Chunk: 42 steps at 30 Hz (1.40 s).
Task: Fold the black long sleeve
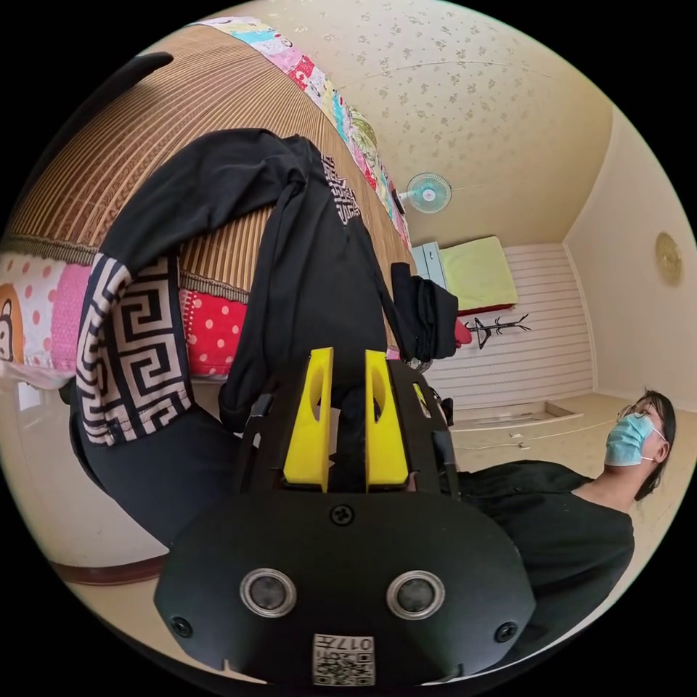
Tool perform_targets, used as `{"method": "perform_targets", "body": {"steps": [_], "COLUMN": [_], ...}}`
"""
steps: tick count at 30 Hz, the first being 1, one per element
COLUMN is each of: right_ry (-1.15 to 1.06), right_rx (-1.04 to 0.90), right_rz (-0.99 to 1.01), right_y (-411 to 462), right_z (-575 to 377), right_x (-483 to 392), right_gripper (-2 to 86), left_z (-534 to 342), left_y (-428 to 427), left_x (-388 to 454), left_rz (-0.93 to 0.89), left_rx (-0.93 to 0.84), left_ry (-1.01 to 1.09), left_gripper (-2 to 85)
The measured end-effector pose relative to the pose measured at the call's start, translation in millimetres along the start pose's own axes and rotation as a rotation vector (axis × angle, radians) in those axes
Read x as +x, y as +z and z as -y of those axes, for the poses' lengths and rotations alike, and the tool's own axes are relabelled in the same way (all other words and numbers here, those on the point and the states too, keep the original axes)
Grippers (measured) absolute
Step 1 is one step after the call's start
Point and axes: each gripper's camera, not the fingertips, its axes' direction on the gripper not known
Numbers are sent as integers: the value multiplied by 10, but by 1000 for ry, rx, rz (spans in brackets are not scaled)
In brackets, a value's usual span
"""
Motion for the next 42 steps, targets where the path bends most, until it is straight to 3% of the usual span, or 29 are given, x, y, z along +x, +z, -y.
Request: {"method": "perform_targets", "body": {"steps": [5, 8, 12, 16, 18, 24, 31, 35, 40, 42], "right_ry": [8, -19, -130, -381, -464, -712, -383, -292, -253, -250], "right_rx": [255, 173, 47, 73, 98, 155, 208, 261, 462, 440], "right_rz": [-153, -137, -41, 262, 323, 202, -127, -43, -25, -3], "right_y": [-287, -199, -116, -470, -665, -1109, -927, -969, -1233, -1177], "right_z": [-11, 188, 194, -142, -161, 250, 976, 909, 388, 258], "right_x": [147, 290, 151, -498, -777, -1578, -982, -647, -475, -427], "right_gripper": [77, 86, 32, 14, 11, 7, 8, 8, 21, 29], "left_z": [-6, -14, -43, -95, -113, -49, -95, -148, -120, -67], "left_y": [6, 70, 92, 13, -27, 24, 89, -20, -138, -134], "left_x": [142, 181, 227, 253, 196, 175, 118, -28, -134, -171], "left_rz": [-23, -21, -32, -12, -12, -75, -63, -65, -56, -62], "left_rx": [18, 5, -2, 8, 18, 26, -3, 1, 19, 22], "left_ry": [19, 19, 18, 15, -1, 3, -3, -32, -42, -40], "left_gripper": [77, 76, 76, 76, 76, 76, 76, 76, 76, 76]}}
